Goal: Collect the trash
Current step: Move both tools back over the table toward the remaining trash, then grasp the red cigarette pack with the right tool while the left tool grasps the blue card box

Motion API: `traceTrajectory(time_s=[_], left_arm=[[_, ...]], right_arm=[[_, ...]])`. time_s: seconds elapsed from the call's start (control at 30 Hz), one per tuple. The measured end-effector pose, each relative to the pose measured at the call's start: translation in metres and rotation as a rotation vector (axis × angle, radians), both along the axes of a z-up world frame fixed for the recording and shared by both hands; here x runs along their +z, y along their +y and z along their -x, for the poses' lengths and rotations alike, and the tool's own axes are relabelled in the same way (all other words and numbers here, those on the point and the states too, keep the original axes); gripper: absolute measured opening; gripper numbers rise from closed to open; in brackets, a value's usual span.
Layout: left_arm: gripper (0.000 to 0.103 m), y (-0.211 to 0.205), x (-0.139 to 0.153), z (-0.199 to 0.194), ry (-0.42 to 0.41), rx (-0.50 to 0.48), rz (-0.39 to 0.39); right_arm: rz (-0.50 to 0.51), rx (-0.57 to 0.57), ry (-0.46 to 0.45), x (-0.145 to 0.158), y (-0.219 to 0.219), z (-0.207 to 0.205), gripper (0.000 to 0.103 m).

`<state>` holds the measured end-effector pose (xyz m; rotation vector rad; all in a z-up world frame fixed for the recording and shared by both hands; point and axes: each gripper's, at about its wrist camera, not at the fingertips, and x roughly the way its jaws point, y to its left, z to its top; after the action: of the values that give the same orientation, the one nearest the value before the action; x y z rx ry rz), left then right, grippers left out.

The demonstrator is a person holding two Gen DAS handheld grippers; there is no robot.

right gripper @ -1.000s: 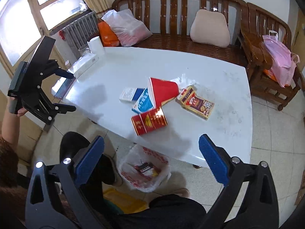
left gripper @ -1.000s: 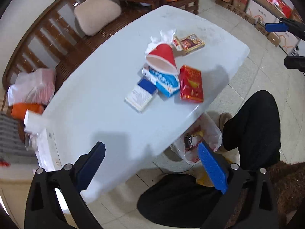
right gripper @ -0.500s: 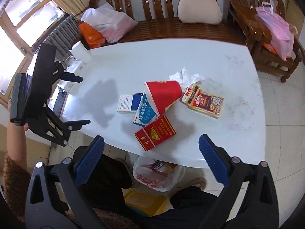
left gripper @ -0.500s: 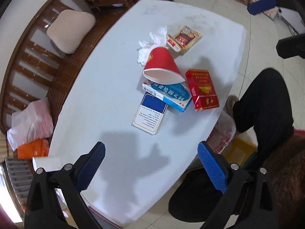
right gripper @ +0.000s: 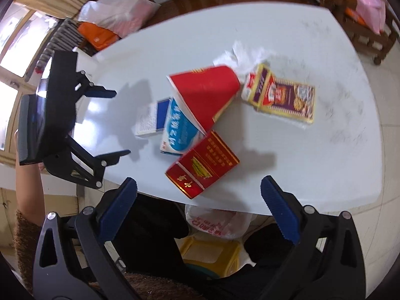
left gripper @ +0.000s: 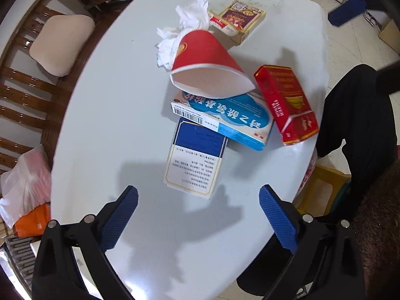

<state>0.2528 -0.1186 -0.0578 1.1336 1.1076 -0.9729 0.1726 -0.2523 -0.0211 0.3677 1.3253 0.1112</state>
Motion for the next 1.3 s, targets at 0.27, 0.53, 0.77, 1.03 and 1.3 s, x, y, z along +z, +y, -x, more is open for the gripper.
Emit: traceTrajectory(time_s=[0.27, 0.53, 0.77, 1.03, 1.3], left_arm=[[0.095, -0.008, -0.032, -0.020, 0.036, -0.027, -0.024], [0.095, -0.014, -0.056, -0.033, 0.050, -0.050, -0.046], [0.096, -0.017, -0.071, -0.051, 0.075, -0.040, -0.043], [0.096, -0.021, -0.072, -0.059, 0.101, -0.027, 0.002], [0.092, -0.034, -0.071, -0.057, 0.141, -0.022, 0.020]], right_arm=[[-0.035, -0.016, 0.049, -0.029, 0.006, -0.010, 0.097], [-0.075, -0.037, 0.105, -0.057, 0.010, -0.018, 0.097], [-0.091, -0.063, 0.138, -0.079, 0.011, -0.019, 0.097], [-0.075, -0.059, 0.142, -0.089, 0.016, -0.022, 0.097], [-0.052, -0.041, 0.148, -0.093, 0.015, -0.027, 0.091]])
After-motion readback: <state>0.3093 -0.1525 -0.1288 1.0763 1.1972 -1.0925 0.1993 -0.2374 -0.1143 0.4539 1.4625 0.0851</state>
